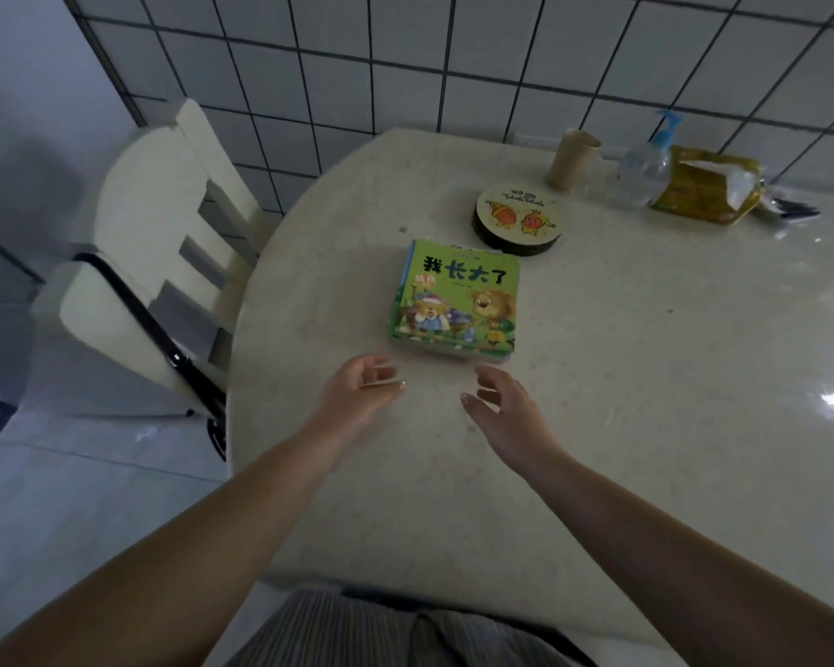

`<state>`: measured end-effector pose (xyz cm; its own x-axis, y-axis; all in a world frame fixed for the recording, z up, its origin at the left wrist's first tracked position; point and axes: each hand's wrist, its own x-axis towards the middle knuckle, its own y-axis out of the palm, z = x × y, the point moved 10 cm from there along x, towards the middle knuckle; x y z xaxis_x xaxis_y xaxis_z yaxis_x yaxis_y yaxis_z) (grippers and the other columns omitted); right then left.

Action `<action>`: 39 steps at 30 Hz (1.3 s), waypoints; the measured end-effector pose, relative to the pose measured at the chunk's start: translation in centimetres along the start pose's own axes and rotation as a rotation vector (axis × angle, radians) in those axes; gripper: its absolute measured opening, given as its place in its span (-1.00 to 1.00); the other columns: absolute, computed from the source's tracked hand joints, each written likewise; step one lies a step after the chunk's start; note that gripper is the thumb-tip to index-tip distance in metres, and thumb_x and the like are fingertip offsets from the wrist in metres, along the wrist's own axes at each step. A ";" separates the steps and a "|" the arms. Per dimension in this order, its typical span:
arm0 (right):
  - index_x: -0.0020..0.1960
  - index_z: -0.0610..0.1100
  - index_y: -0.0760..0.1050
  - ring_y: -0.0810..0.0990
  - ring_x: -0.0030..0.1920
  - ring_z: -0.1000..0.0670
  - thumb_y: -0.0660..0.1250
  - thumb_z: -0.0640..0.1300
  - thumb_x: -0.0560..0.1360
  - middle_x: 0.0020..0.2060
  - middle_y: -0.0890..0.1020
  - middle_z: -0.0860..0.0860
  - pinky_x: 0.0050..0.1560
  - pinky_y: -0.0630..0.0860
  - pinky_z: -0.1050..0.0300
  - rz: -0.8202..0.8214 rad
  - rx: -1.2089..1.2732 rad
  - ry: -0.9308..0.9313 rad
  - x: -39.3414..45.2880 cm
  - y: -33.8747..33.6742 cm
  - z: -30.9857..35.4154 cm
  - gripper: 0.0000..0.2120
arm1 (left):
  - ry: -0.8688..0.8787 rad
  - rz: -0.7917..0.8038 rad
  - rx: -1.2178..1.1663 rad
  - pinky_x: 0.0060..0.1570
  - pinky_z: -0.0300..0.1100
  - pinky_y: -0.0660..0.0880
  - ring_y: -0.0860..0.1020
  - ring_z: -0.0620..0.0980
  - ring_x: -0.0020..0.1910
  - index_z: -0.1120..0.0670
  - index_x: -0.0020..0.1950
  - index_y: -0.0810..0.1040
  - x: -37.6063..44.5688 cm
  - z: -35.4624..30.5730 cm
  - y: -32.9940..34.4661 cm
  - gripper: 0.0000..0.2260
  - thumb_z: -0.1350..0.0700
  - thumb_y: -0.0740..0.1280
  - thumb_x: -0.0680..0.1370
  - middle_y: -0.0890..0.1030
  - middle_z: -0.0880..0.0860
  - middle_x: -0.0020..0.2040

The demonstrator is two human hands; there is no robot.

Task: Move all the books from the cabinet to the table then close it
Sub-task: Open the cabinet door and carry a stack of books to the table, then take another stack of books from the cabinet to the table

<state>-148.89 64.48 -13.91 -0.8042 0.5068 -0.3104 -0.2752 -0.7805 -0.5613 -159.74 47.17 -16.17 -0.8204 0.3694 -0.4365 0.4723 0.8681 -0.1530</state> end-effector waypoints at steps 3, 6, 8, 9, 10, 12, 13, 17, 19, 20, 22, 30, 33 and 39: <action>0.38 -0.07 0.34 0.49 0.24 0.04 0.30 -0.04 0.52 0.31 0.46 -0.03 0.14 0.36 0.21 0.036 -0.011 0.001 -1.8 1.3 0.0 -0.55 | -0.018 0.016 -0.006 -0.11 -0.24 0.47 0.55 -0.06 0.01 0.07 0.26 0.46 -2.3 1.9 -0.4 -0.65 0.21 0.40 0.49 0.59 0.06 0.14; 0.37 -0.07 0.35 0.50 0.23 0.04 0.30 -0.04 0.52 0.30 0.47 -0.02 0.11 0.35 0.22 0.089 -0.036 -0.029 -3.3 2.3 0.1 -0.56 | -0.039 -0.020 -0.013 -0.07 -0.21 0.45 0.56 -0.06 0.02 0.05 0.26 0.46 -4.7 3.4 -1.3 -0.65 0.17 0.40 0.49 0.60 0.04 0.14; 0.37 -0.06 0.36 0.50 0.22 0.05 0.30 -0.03 0.52 0.30 0.47 -0.02 0.11 0.36 0.21 0.135 -0.049 -0.063 -4.1 2.9 0.4 -0.56 | -0.048 -0.063 -0.022 -0.12 -0.25 0.46 0.56 -0.09 0.00 0.05 0.27 0.46 -6.6 4.1 -2.0 -0.65 0.15 0.40 0.50 0.59 0.01 0.12; 0.37 -0.06 0.36 0.50 0.21 0.05 0.30 -0.03 0.52 0.29 0.47 -0.02 0.10 0.36 0.21 0.156 -0.051 -0.079 -4.4 3.2 0.4 -0.57 | -0.053 -0.086 -0.029 -0.12 -0.25 0.48 0.56 -0.11 0.01 0.03 0.26 0.46 -7.4 4.5 -2.2 -0.66 0.14 0.40 0.50 0.60 -0.01 0.11; 0.37 -0.06 0.36 0.50 0.20 0.06 0.30 -0.03 0.52 0.29 0.48 -0.01 0.10 0.37 0.21 0.177 -0.049 -0.091 -4.6 3.5 0.5 -0.57 | -0.061 -0.111 -0.027 -0.11 -0.25 0.49 0.56 -0.12 0.02 0.01 0.24 0.46 -8.2 4.9 -2.3 -0.66 0.12 0.40 0.49 0.60 -0.03 0.11; 0.36 -0.06 0.36 0.50 0.19 0.06 0.30 -0.04 0.52 0.30 0.48 -0.01 0.11 0.39 0.19 0.224 -0.047 -0.129 -5.1 4.0 0.9 -0.57 | -0.071 -0.172 -0.033 -0.10 -0.23 0.50 0.56 -0.12 0.04 -0.03 0.20 0.46 -10.0 5.5 -2.4 -0.69 0.09 0.41 0.49 0.60 -0.07 0.09; 0.36 -0.07 0.36 0.50 0.19 0.05 0.30 -0.04 0.52 0.30 0.48 0.00 0.13 0.40 0.18 0.255 -0.047 -0.155 -5.5 4.2 1.1 -0.58 | -0.073 -0.217 -0.049 -0.11 -0.25 0.49 0.56 -0.13 0.03 -0.04 0.19 0.46 -11.1 5.9 -2.3 -0.70 0.09 0.41 0.49 0.59 -0.08 0.08; 0.35 -0.10 0.37 0.51 0.17 0.04 0.31 -0.06 0.52 0.27 0.49 -0.01 0.16 0.43 0.15 0.392 -0.051 -0.266 -7.8 4.6 1.5 -0.58 | -0.090 -0.386 -0.172 -0.06 -0.22 0.48 0.54 -0.15 -0.01 0.03 0.23 0.47 -15.7 7.3 -1.1 -0.67 0.13 0.41 0.49 0.59 -0.07 0.04; 0.34 -0.11 0.38 0.51 0.16 0.04 0.31 -0.07 0.52 0.24 0.49 0.00 0.18 0.45 0.12 0.449 -0.043 -0.301 -9.2 4.4 1.0 -0.59 | -0.099 -0.434 -0.258 -0.04 -0.22 0.49 0.54 -0.14 0.00 0.06 0.25 0.46 -18.2 8.3 0.0 -0.66 0.14 0.41 0.50 0.59 -0.02 0.09; 0.34 -0.12 0.38 0.51 0.16 0.03 0.31 -0.08 0.52 0.22 0.49 0.00 0.19 0.45 0.10 0.486 -0.046 -0.316 -10.1 4.3 0.7 -0.59 | -0.103 -0.452 -0.302 -0.03 -0.24 0.50 0.54 -0.14 0.01 0.07 0.27 0.45 -19.7 8.7 0.8 -0.65 0.14 0.40 0.50 0.58 0.00 0.11; 0.34 -0.14 0.38 0.52 0.14 0.02 0.31 -0.11 0.52 0.19 0.49 0.00 0.18 0.47 0.05 0.539 -0.045 -0.333 -11.5 4.2 -0.2 -0.60 | -0.119 -0.516 -0.390 0.05 -0.18 0.50 0.54 -0.08 0.06 0.08 0.27 0.45 -22.1 9.9 1.6 -0.65 0.15 0.40 0.51 0.57 0.01 0.12; 0.34 -0.15 0.38 0.50 0.09 0.03 0.29 -0.14 0.53 0.12 0.50 -0.01 0.15 0.50 0.02 0.825 -0.166 -0.455 -19.6 6.6 -1.8 -0.60 | -0.196 -0.835 -0.561 0.19 -0.01 0.48 0.56 0.00 0.12 0.06 0.29 0.46 -34.2 15.8 4.3 -0.61 0.15 0.42 0.48 0.60 0.02 0.13; 0.36 -0.16 0.37 0.47 0.11 0.05 0.28 -0.12 0.53 0.13 0.49 -0.01 0.19 0.49 0.02 0.938 -0.226 -0.524 -23.6 8.0 -2.1 -0.59 | -0.188 -0.932 -0.630 0.21 0.01 0.46 0.54 0.03 0.16 0.08 0.31 0.44 -38.9 17.7 5.0 -0.60 0.16 0.40 0.49 0.59 0.06 0.17; 0.34 -0.13 0.38 0.50 0.19 0.01 0.29 -0.09 0.53 0.19 0.51 -0.04 0.20 0.50 0.01 1.129 -0.293 -0.650 -32.7 10.6 -3.4 -0.60 | -0.147 -1.125 -0.736 0.18 -0.02 0.47 0.55 -0.01 0.16 0.03 0.28 0.46 -48.6 21.6 7.2 -0.63 0.15 0.40 0.49 0.59 0.05 0.19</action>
<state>-123.70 40.95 -12.33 -0.6406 -0.6898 -0.3373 0.7598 -0.5056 -0.4088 -109.54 28.38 -15.20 -0.5809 -0.6520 -0.4872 -0.7461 0.6658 -0.0015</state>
